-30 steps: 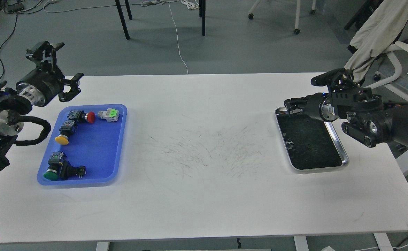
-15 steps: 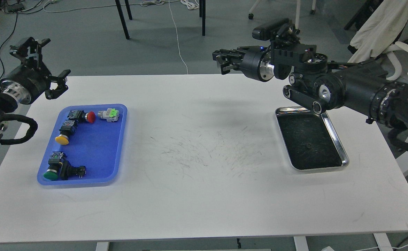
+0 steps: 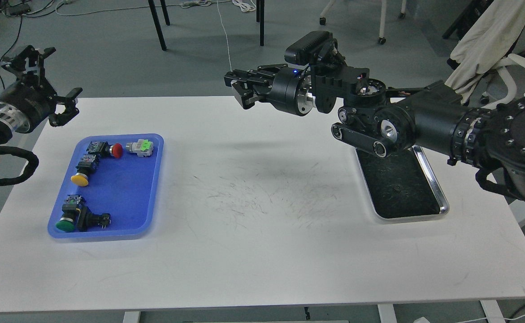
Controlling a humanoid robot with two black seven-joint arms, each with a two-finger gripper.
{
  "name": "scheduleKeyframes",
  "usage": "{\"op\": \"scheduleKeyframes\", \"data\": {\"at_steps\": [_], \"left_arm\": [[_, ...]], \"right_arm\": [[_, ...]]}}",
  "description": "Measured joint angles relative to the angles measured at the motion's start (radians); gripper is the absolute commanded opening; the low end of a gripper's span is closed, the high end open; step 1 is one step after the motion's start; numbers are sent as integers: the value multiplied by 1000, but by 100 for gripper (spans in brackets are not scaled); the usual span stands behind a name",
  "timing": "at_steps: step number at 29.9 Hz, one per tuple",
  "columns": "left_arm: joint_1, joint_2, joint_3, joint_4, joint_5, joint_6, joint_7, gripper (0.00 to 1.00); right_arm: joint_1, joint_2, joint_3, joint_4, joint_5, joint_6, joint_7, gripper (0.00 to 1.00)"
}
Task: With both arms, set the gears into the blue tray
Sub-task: 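Lift the black gear and carry it toward the table center, then lower the right gripper and release the black gear on the table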
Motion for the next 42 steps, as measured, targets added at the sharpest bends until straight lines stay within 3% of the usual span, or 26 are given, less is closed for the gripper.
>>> {"op": "scheduleKeyframes", "data": {"at_steps": [10,23,42], "left_arm": [[3,41,0,-26,-1,0,0,99],[4,79,6,-64,-3,0,2,99],[4,89,13,-69,-1,0,3,99]], "right_arm": [[-20,0,1,106,-79,-12,64,1],[-169,0,-1,168,-262,-13,67,1],[-330,0,-1,115,-385,-66,67,2]]}}
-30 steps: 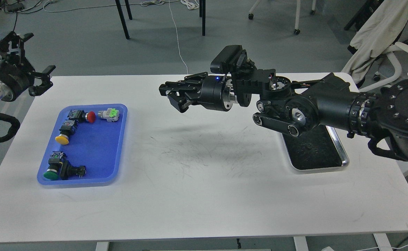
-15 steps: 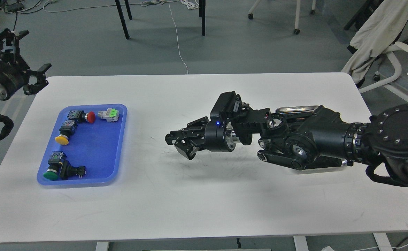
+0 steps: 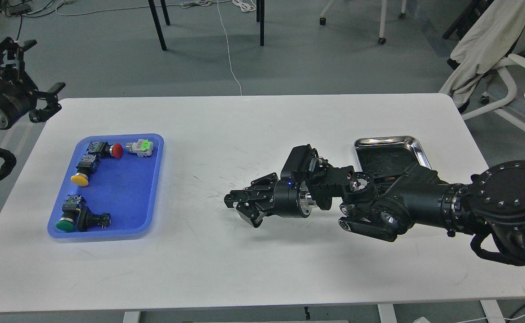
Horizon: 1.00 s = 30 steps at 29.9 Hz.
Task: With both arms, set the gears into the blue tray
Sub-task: 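Lower the right gripper and release the black gear on the table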
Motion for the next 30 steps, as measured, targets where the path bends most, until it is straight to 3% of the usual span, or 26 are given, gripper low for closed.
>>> {"op": "scheduleKeyframes", "data": {"at_steps": [20,23,26,30], "left_arm": [[-1,40,0,-16,0,-7,0,99],[-1,52,0,-30,0,-9,0,99],[-1,64,0,-33,0,-9,0,99],[-1,76,0,-35,0,-12,0,99]], "right_arm": [[-61,0,-2,-72,-81,9,0,3],[-63,0,-2,-77,-82,9,0,15],[-64,0,-2,-78,-82,9,0,44],[-64,0,7,-80,-71,-1,0,57]]}}
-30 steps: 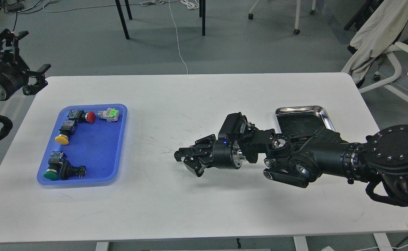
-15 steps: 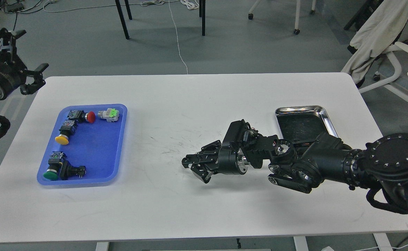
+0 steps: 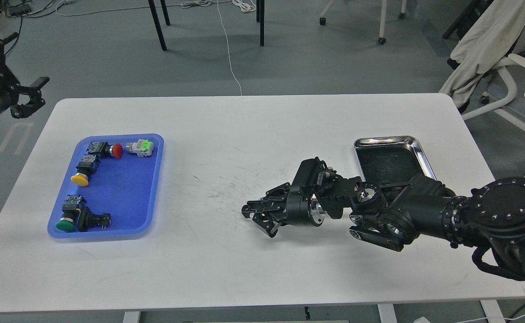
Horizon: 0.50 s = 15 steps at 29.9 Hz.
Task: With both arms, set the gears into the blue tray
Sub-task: 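Lower the right gripper and release the black gear on the table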
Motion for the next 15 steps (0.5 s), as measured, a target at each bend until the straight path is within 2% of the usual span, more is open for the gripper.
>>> {"op": "scheduleKeyframes", "data": {"at_steps": [2,5,11,15], "left_arm": [[0,3,0,0,0,-1,0,99],[0,7,0,0,0,-2,0,99],[0,13,1,0,0,-3,0,99],[3,14,2,0,0,-3,-1,99]], "right_arm": [[0,0,14,0,4,-2,0,62],[-1,0,34,-1,7,-2,0,63],[-1,0,52,-1,10,-2,0,73],[1,0,124,-20,56,2,0,77]]}}
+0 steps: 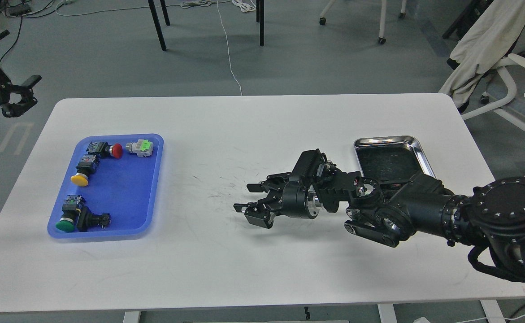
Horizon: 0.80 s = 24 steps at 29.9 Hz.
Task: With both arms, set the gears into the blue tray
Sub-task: 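Lower the right gripper and release the black gear on the table, then raise the right arm back away from the table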
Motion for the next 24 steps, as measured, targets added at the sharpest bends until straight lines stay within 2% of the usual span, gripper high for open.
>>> {"op": "scheduleKeyframes", "data": {"at_steps": [5,11,16,19,21,24], "left_arm": [[0,-3,1,2,-1,-13,1,99],[0,-5,-2,2,7,-16,51,99],[-11,-9,1,4,11,-16,59,99],[-17,-9,2,-8,27,-16,32,99],[-24,-6,2,-46,67,-16,-1,99],[-45,-6,1,-95,176,-17,-28,99]], "right_arm": [[23,0,84,-34,119,6,0,81],[78,0,199,-80,299,8,0,89],[137,0,242,-119,492,11,0,90],[158,0,248,-123,600,10,0,90],[170,0,263,-123,674,10,0,92],[178,-1,293,-133,793,9,0,93]]}}
